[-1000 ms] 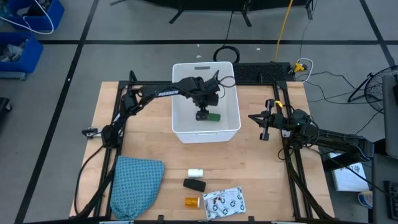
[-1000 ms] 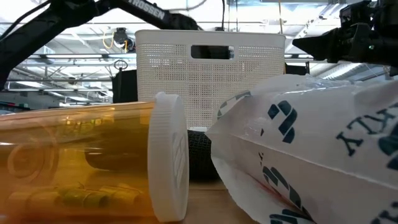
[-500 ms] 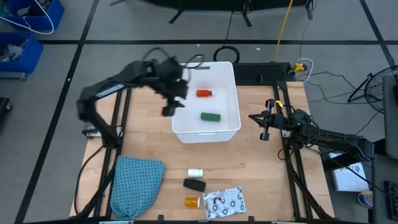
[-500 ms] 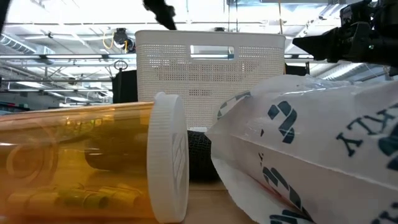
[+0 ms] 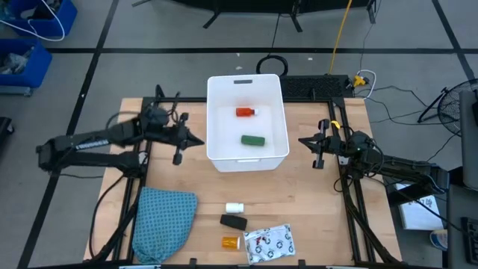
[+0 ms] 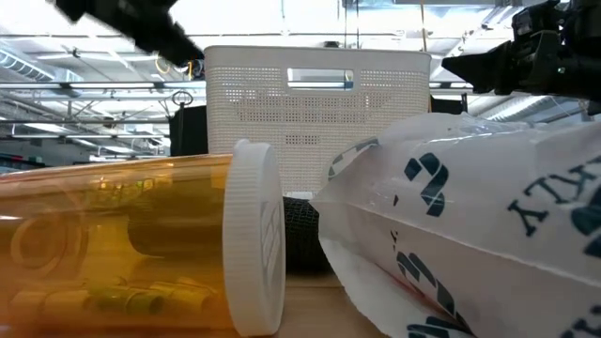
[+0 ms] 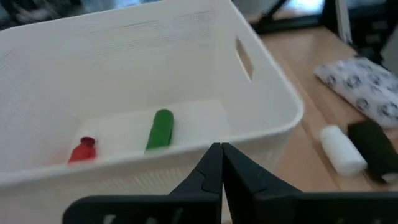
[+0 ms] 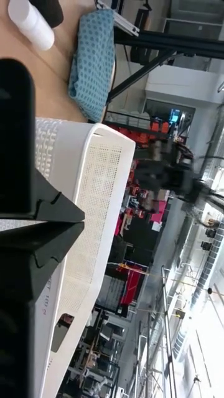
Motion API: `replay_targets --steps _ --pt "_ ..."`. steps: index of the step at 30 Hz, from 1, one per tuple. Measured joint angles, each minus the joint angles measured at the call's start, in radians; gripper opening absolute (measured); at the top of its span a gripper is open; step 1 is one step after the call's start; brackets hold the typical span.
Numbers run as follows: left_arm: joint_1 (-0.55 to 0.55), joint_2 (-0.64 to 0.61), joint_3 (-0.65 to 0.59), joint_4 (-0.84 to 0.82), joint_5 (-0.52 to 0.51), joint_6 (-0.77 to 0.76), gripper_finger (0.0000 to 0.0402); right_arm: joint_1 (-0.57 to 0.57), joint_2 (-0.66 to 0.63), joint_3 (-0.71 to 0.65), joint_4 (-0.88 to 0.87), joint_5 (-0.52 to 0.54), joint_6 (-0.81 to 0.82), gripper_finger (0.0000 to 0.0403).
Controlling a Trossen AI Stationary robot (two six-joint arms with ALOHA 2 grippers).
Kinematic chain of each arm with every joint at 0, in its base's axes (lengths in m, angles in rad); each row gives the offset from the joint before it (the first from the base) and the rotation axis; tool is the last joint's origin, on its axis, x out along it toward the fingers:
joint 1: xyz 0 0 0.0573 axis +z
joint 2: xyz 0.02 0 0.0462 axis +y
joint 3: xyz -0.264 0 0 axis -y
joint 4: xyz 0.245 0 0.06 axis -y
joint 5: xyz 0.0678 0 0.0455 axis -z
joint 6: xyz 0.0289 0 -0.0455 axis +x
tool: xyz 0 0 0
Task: Pick & place medical supplies in basket/bin
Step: Put the white medicine bottle into the white bin
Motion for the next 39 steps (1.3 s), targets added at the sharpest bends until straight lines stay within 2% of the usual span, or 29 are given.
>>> replay_targets --steps 4,7,11,16,19,24,27,30,34,39 --pt "0.0 -0.094 -0.242 0.277 -0.004 -0.06 0.0003 0.0 0.0 0.0 0.0 0.0 0.014 0.0" --pt "0.0 -0.115 -0.398 0.523 -0.017 -0.082 0.0004 0.0 0.0 0.0 0.0 0.004 0.023 0.0" --pt "0.001 -0.112 -0.534 0.756 -0.032 -0.119 0.0003 0.0 0.0 0.0 -0.018 0.005 0.053 0.0" --pt "0.001 -0.115 -0.571 0.788 -0.039 -0.126 0.0006 0.001 0.0 0.008 -0.015 0.017 0.045 0.0" --pt "0.001 -0.115 -0.571 0.796 -0.068 -0.127 0.0007 0.02 0.008 0.05 -0.045 0.092 0.052 0.0" --pt "0.001 -0.115 -0.571 0.796 -0.084 -0.143 0.0007 0.115 0.084 0.249 -0.136 0.142 -0.008 0.0" --pt "0.002 -0.115 -0.571 0.794 -0.084 -0.144 0.0007 0.189 0.174 0.393 -0.225 0.195 -0.019 0.0" --pt "0.002 -0.115 -0.571 0.79 -0.084 -0.145 0.0008 0.266 0.295 0.536 -0.302 0.2 -0.015 0.0" --pt "0.002 -0.115 -0.571 0.79 -0.084 -0.147 0.0008 0.39 0.499 0.689 -0.383 0.322 -0.029 0.0003" --pt "0.002 -0.115 -0.571 0.778 -0.084 -0.17 0.0008 0.574 0.753 0.869 -0.405 0.474 -0.103 0.0052"
